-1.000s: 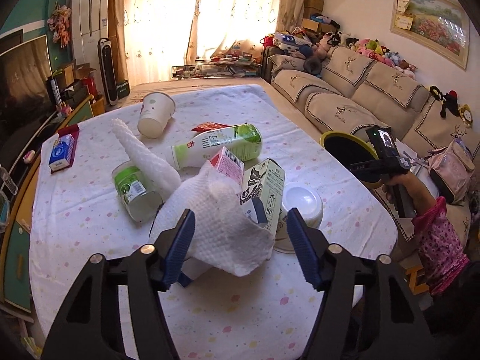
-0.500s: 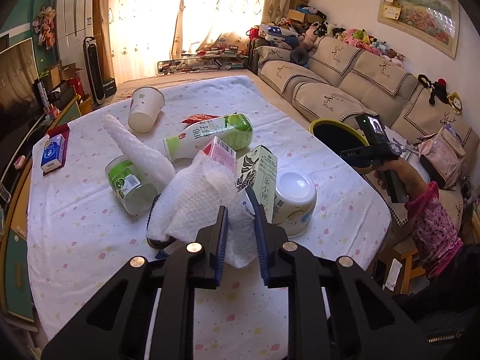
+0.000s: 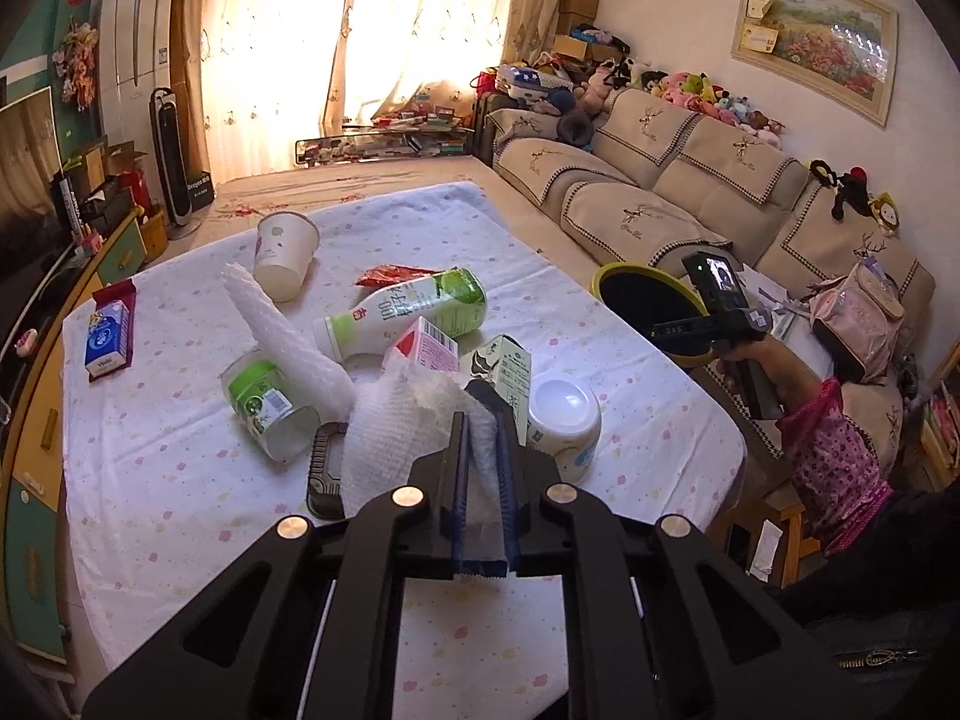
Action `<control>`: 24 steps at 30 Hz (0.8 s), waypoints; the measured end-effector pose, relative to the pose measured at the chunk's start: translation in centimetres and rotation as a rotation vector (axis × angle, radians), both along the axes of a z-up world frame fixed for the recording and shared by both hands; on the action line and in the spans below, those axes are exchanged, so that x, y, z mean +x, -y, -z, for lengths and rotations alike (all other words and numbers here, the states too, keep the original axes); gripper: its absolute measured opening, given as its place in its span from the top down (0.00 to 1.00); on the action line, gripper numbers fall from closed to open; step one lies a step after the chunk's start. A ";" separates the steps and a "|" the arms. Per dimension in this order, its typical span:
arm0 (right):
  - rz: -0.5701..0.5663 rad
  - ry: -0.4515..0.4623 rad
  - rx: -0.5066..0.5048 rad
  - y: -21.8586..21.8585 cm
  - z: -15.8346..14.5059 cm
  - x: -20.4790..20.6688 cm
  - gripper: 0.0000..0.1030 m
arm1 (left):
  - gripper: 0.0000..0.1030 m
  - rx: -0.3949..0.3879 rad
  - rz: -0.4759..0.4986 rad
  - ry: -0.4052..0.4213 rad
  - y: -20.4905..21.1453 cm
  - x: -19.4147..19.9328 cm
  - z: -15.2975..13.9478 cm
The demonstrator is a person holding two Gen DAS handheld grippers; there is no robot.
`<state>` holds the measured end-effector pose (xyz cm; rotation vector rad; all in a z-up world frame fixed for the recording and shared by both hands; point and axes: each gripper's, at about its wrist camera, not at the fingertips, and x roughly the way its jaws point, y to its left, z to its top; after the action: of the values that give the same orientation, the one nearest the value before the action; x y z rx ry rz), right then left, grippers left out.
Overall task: Collect trash
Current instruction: 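Grasp the white toothpaste tube with the left tool and lift it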
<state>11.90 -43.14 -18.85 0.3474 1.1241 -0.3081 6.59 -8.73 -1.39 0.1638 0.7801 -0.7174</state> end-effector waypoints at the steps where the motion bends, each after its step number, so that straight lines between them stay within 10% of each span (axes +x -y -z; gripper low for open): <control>1: -0.001 -0.002 0.000 0.0 0.1 0.0 0.47 | 0.83 0.023 -0.005 0.014 0.2 -0.1 0.1; 8: -0.006 0.003 0.000 0.0 0.0 -0.1 0.47 | 0.62 0.049 0.040 0.006 0.0 -1.8 0.2; 17: -0.014 0.026 -0.008 -0.5 -1.0 0.0 0.47 | 0.62 0.269 0.381 0.000 5.1 -7.4 5.3; 24: -0.031 0.037 -0.016 -1.0 -1.7 -0.2 0.46 | 0.62 0.368 0.454 0.064 8.3 -4.6 8.7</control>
<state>11.69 -42.14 -17.16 0.3208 1.0893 -0.2823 1.96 -17.04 -10.12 0.7109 0.8174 -0.9844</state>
